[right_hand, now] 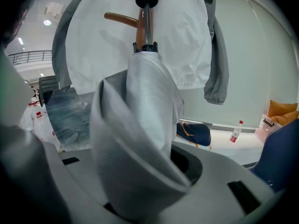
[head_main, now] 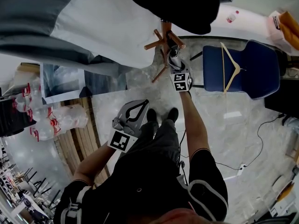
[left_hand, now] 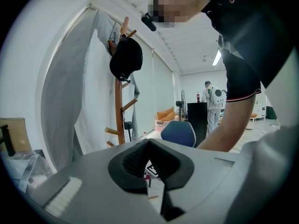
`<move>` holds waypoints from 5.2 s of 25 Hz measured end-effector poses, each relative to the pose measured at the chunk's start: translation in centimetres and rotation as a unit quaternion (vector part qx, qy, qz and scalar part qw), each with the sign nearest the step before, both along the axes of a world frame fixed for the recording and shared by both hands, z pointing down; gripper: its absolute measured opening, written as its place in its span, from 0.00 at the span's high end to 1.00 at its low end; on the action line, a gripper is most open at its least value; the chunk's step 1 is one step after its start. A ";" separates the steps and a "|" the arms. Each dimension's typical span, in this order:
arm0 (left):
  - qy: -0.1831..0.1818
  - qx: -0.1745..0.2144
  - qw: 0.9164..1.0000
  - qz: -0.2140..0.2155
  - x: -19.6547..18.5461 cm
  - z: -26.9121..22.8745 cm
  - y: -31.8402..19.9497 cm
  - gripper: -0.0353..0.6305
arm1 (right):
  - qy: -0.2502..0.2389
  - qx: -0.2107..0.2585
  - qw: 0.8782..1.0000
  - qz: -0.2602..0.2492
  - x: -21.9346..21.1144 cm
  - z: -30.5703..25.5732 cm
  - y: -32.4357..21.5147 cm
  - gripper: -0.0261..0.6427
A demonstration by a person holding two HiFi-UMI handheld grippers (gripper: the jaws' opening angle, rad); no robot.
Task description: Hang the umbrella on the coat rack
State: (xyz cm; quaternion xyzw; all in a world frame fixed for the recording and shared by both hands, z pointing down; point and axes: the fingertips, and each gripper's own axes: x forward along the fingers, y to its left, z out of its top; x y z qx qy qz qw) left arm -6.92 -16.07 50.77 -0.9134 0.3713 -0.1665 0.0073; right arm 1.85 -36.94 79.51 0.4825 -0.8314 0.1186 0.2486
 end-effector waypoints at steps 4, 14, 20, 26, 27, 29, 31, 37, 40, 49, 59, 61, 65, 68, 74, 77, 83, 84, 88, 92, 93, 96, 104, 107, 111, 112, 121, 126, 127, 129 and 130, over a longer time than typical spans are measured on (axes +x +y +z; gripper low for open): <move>0.002 -0.005 1.000 -0.002 0.0 0.2 -0.2 0.94 | -0.002 -0.002 1.000 -0.005 0.0 0.1 -0.8 0.72; 0.000 -0.004 1.000 0.002 0.2 0.4 -0.6 0.94 | -0.024 -0.012 0.999 -0.032 -1.1 0.0 -0.9 0.62; 0.001 -0.001 1.000 0.002 0.4 0.3 -0.6 0.94 | -0.028 -0.011 0.998 -0.054 -1.3 -0.4 0.2 0.45; 0.001 -0.003 1.000 0.004 0.7 0.1 -0.4 0.94 | -0.024 0.003 0.999 -0.035 -0.4 -1.5 1.1 0.28; 0.004 -0.003 1.000 0.003 0.7 0.0 -0.4 0.94 | -0.022 0.006 0.999 -0.031 -0.2 -1.8 1.3 0.28; 0.010 -0.003 1.000 0.001 0.7 -0.2 -0.4 0.94 | -0.023 0.015 0.999 -0.022 0.2 -2.7 1.6 0.26; 0.008 -0.002 1.000 0.003 0.7 -0.3 -0.4 0.94 | -0.024 0.022 0.999 -0.019 0.5 -3.6 2.1 0.25; 0.003 0.006 1.000 0.007 0.9 -0.7 -0.4 0.94 | -0.035 0.034 0.998 -0.026 1.0 -5.8 3.4 0.26; 0.007 0.011 1.000 0.006 1.0 -1.0 -0.5 0.94 | -0.043 0.040 0.998 -0.030 1.1 -6.9 4.1 0.30; 0.005 0.023 1.000 0.004 0.5 -1.9 -0.5 0.94 | -0.071 0.063 0.995 -0.038 1.5 -11.6 5.8 0.43; 0.071 0.013 0.997 -0.039 0.2 -3.6 -0.9 0.94 | -0.094 0.096 0.991 -0.020 3.4 -18.3 8.1 0.68; 0.072 0.017 0.997 -0.038 0.3 -3.9 -0.9 0.94 | -0.096 0.104 0.990 -0.018 3.7 -19.6 8.6 0.72; 0.070 0.024 0.997 -0.034 0.4 -4.5 -0.8 0.94 | -0.093 0.113 0.989 -0.014 4.2 -21.5 9.5 0.77; 0.071 0.023 0.997 -0.035 0.4 -4.8 -0.6 0.94 | -0.091 0.118 0.989 -0.005 4.9 -22.7 10.0 0.81; 0.078 0.028 0.996 -0.040 0.2 -5.8 -0.3 0.94 | -0.090 0.131 0.987 0.004 5.6 -24.9 11.0 0.90; 0.080 0.030 0.995 -0.042 0.3 -6.0 -0.2 0.94 | -0.087 0.136 0.987 0.009 6.0 -25.8 11.7 0.94; 0.075 0.040 0.995 -0.043 0.5 -7.1 0.3 0.94 | -0.081 0.142 0.986 0.017 7.0 -28.3 14.0 0.96; 0.077 0.042 0.995 -0.045 0.5 -7.4 0.4 0.94 | -0.079 0.143 0.986 0.019 7.2 -28.9 14.4 0.96; 0.088 0.047 0.993 -0.054 0.4 -8.4 0.7 0.94 | -0.083 0.161 0.983 0.030 8.1 -31.7 15.8 0.96; 0.098 0.048 0.992 -0.067 0.0 -9.4 1.2 0.95 | -0.084 0.178 0.980 0.045 9.3 -34.2 17.4 0.96; 0.100 0.050 0.991 -0.070 -0.1 -9.7 1.2 0.95 | -0.084 0.183 0.978 0.046 9.5 -34.8 17.8 0.96; 0.104 0.056 0.990 -0.076 -0.5 -10.3 1.4 0.95 | -0.083 0.200 0.975 0.051 10.1 -36.1 18.9 0.96; 0.109 0.067 0.987 -0.098 -1.8 -11.7 1.6 0.95 | -0.076 0.227 0.970 0.054 10.0 -39.0 21.1 0.96; 0.096 0.071 0.988 -0.101 -2.6 -11.9 1.9 0.95 | -0.072 0.231 0.969 0.053 9.7 -40.3 22.0 0.96; 0.098 0.077 0.986 -0.108 -3.4 -12.8 2.1 0.95 | -0.092 0.245 0.963 0.066 9.8 -42.4 22.8 0.96; 0.103 0.078 0.985 -0.111 -3.5 -13.1 2.1 0.95 | -0.090 0.245 0.963 0.068 9.9 -42.6 23.1 0.96; 0.102 0.090 0.982 -0.130 -5.4 -14.3 2.4 0.95 | -0.073 0.250 0.962 0.078 10.2 -43.8 24.8 0.96; 0.103 0.099 0.979 -0.143 -6.2 -15.0 2.5 0.95 | -0.070 0.262 0.959 0.084 10.3 -44.2 25.2 0.96; 0.102 0.100 0.979 -0.145 -6.3 -15.1 2.5 0.95 | -0.071 0.262 0.959 0.085 10.2 -44.2 25.3 0.96; 0.101 0.102 0.978 -0.150 -6.7 -15.2 2.6 0.95 | -0.073 0.258 0.960 0.086 9.9 -44.1 25.5 0.96; 0.101 0.102 0.978 -0.153 -6.8 -15.3 2.6 0.95 | -0.072 0.256 0.960 0.085 9.9 -44.0 25.6 0.96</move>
